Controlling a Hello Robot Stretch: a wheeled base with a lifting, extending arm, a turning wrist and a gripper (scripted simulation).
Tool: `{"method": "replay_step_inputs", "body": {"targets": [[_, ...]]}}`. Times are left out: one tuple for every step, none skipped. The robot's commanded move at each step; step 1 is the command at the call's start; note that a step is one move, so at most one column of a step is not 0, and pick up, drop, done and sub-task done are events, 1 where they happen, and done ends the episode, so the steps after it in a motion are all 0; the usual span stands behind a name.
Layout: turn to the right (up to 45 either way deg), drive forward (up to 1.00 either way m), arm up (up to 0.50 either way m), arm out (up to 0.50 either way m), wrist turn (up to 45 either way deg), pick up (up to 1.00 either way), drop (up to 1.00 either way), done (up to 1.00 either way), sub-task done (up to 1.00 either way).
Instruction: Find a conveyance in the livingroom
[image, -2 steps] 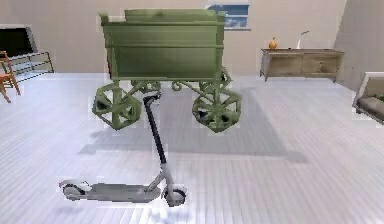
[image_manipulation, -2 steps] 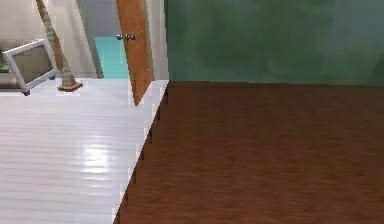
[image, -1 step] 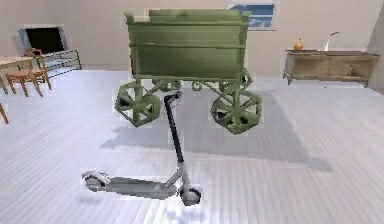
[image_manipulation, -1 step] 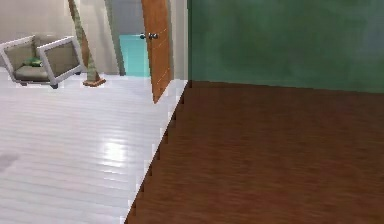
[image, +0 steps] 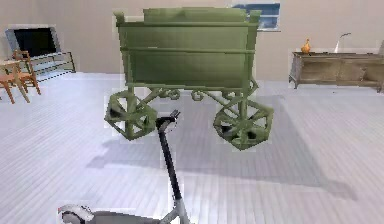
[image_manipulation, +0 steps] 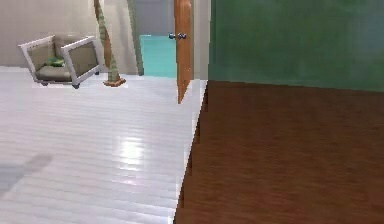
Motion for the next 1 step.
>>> {"method": "replay_step_inputs", "body": {"targets": [[0.0, 0.00, 0.00, 0.00, 0.0, 0.00, 0.00, 1.00, 0.00]]}}
